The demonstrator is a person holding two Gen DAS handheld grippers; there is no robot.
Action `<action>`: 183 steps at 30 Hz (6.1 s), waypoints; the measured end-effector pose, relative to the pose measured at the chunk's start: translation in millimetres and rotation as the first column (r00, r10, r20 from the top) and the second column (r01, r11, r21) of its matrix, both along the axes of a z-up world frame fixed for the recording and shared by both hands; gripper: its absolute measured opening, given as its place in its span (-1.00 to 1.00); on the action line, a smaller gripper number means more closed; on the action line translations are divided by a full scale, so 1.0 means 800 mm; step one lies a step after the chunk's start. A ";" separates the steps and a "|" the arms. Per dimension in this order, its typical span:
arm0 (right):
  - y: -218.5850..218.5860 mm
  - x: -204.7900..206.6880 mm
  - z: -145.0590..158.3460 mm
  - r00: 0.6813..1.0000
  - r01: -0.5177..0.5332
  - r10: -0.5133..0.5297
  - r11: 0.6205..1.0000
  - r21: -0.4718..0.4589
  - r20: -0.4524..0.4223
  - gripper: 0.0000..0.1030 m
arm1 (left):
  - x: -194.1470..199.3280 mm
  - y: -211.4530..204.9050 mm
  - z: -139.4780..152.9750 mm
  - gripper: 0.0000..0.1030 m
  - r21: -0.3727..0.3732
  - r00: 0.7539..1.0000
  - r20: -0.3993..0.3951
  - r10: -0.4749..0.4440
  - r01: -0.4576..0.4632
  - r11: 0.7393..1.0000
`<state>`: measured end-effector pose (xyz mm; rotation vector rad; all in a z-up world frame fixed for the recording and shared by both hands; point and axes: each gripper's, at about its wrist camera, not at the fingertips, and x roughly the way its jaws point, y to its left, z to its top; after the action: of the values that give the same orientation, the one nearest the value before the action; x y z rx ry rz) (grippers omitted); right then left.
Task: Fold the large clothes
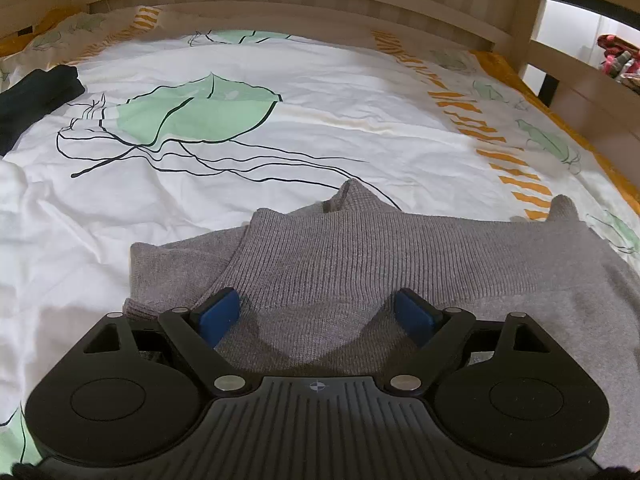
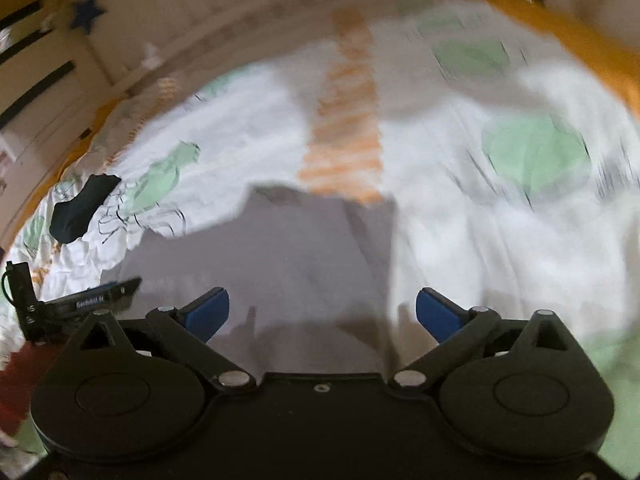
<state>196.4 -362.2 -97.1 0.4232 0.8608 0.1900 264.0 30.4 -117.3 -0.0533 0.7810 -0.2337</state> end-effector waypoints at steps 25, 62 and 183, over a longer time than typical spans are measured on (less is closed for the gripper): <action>-0.004 0.066 -0.082 0.994 -0.029 0.066 0.929 0.370 -0.089 1.00 | 0.011 -0.004 0.032 0.38 -0.049 0.996 -0.087 0.025 -0.029 0.998; -0.006 0.054 -0.078 0.982 -0.097 0.146 0.931 0.351 -0.117 0.38 | -0.092 -0.107 0.010 -0.35 -0.205 0.997 -0.065 -0.040 0.026 0.978; 0.258 -0.019 0.026 0.871 -0.327 0.391 0.913 -0.244 0.298 0.07 | -0.062 0.108 0.093 0.00 -0.197 1.000 -0.017 0.024 -0.026 0.980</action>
<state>181.1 -155.9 -76.3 0.0422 0.5991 0.5112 214.7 116.9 -42.5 -0.2519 0.7694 -0.2865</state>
